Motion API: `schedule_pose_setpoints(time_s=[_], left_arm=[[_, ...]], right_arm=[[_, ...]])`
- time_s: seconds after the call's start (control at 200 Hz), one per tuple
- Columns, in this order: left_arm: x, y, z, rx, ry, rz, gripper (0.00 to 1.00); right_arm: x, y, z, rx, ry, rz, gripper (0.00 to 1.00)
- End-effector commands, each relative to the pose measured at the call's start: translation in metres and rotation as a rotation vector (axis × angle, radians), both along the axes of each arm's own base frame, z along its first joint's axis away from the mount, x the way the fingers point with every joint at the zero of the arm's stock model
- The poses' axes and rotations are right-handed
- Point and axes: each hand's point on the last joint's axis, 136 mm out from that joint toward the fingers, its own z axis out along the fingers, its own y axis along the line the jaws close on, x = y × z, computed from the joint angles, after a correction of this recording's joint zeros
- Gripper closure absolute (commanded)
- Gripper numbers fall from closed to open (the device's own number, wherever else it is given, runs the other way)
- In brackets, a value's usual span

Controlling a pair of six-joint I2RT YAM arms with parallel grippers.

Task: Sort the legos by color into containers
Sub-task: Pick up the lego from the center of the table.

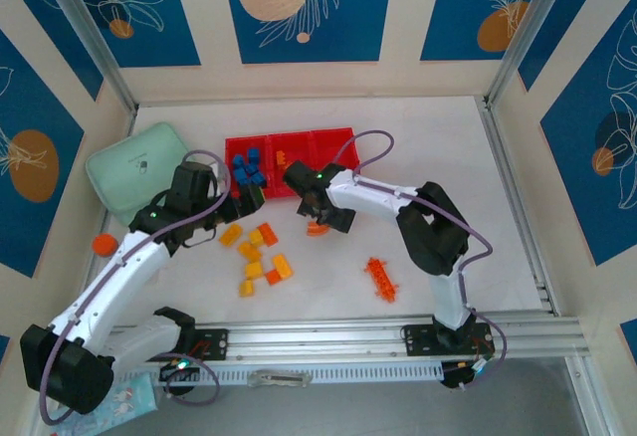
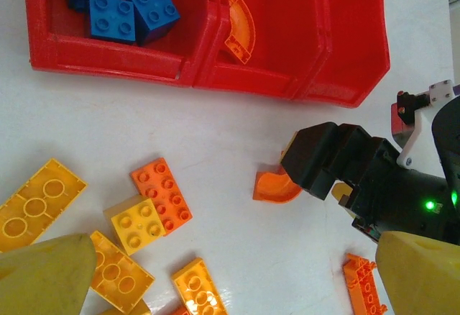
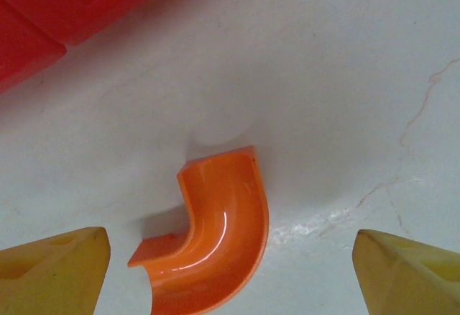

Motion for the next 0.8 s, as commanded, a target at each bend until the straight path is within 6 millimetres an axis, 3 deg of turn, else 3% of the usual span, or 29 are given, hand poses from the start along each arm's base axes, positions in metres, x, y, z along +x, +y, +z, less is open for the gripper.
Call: schedule_pose_setpoints(time_s=[0.0, 0.46, 0.795], left_arm=[[0.0, -0.006, -0.002, -0.021, 0.007, -0.013, 0.01], [0.002, -0.012, -0.006, -0.019, 0.025, -0.023, 0.01], [0.002, -0.014, -0.006, -0.019, 0.028, -0.027, 0.01]], right_arm=[[0.002, -0.008, -0.007, -0.029, 0.005, -0.073, 0.12], [0.0, -0.011, -0.031, -0.02, 0.055, -0.071, 0.25], [-0.002, -0.013, -0.038, -0.012, 0.071, -0.06, 0.35]])
